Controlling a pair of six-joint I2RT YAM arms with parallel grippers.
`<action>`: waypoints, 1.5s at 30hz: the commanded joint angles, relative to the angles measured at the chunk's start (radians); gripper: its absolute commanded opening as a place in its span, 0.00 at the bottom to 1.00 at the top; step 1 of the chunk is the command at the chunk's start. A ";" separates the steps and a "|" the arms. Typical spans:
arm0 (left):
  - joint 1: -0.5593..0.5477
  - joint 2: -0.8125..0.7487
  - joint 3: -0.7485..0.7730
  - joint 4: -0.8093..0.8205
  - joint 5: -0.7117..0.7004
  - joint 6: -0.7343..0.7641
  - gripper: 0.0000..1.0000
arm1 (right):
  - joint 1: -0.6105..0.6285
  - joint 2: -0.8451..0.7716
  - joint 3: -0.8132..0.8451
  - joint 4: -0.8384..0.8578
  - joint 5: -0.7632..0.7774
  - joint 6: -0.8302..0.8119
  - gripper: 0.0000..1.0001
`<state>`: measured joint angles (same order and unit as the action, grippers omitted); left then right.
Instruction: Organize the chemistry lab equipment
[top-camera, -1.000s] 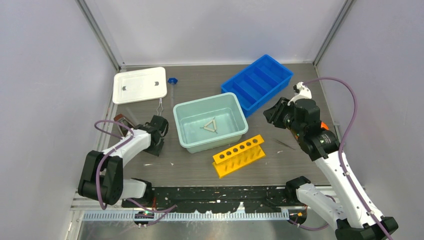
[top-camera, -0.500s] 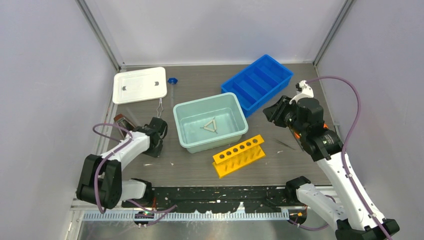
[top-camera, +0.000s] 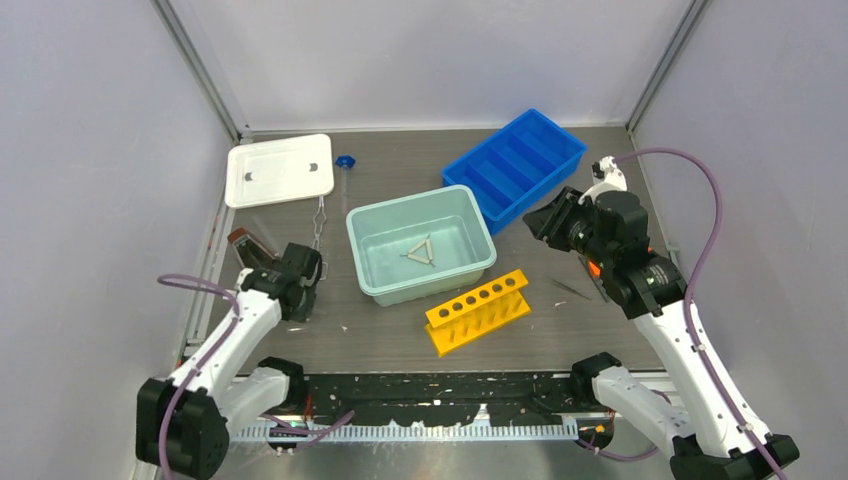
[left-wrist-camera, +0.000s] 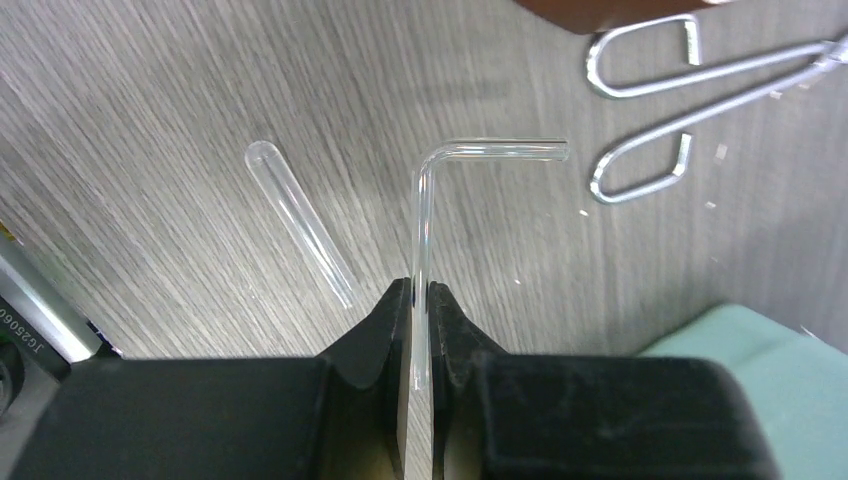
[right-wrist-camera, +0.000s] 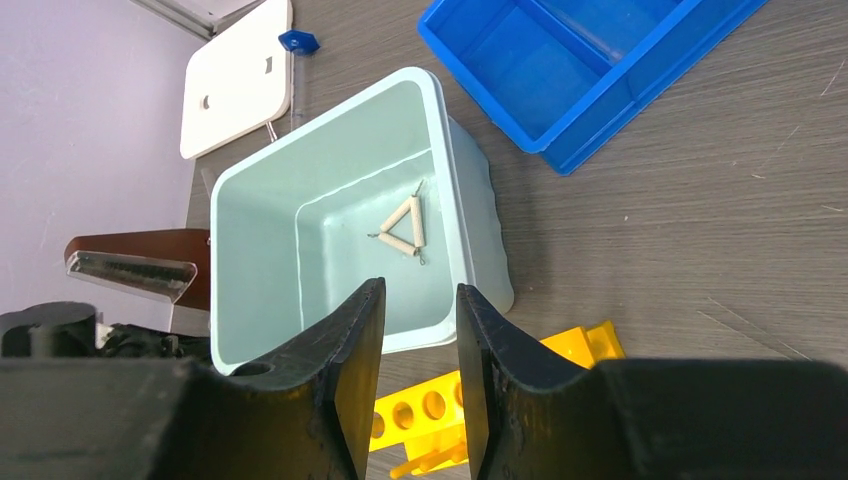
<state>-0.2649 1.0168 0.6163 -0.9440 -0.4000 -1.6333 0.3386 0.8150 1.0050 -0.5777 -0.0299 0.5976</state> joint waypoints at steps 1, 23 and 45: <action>0.003 -0.114 0.058 -0.060 -0.034 0.047 0.03 | 0.005 0.011 0.056 0.032 -0.021 0.030 0.38; 0.003 -0.309 0.222 0.243 0.180 0.542 0.00 | 0.218 0.249 0.145 0.206 -0.073 0.152 0.39; 0.003 -0.310 0.126 0.640 0.668 0.712 0.00 | 0.546 0.774 0.355 0.640 -0.148 0.227 0.45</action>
<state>-0.2653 0.7063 0.7589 -0.3901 0.1959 -0.9455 0.8646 1.5478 1.2984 -0.0742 -0.1589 0.7982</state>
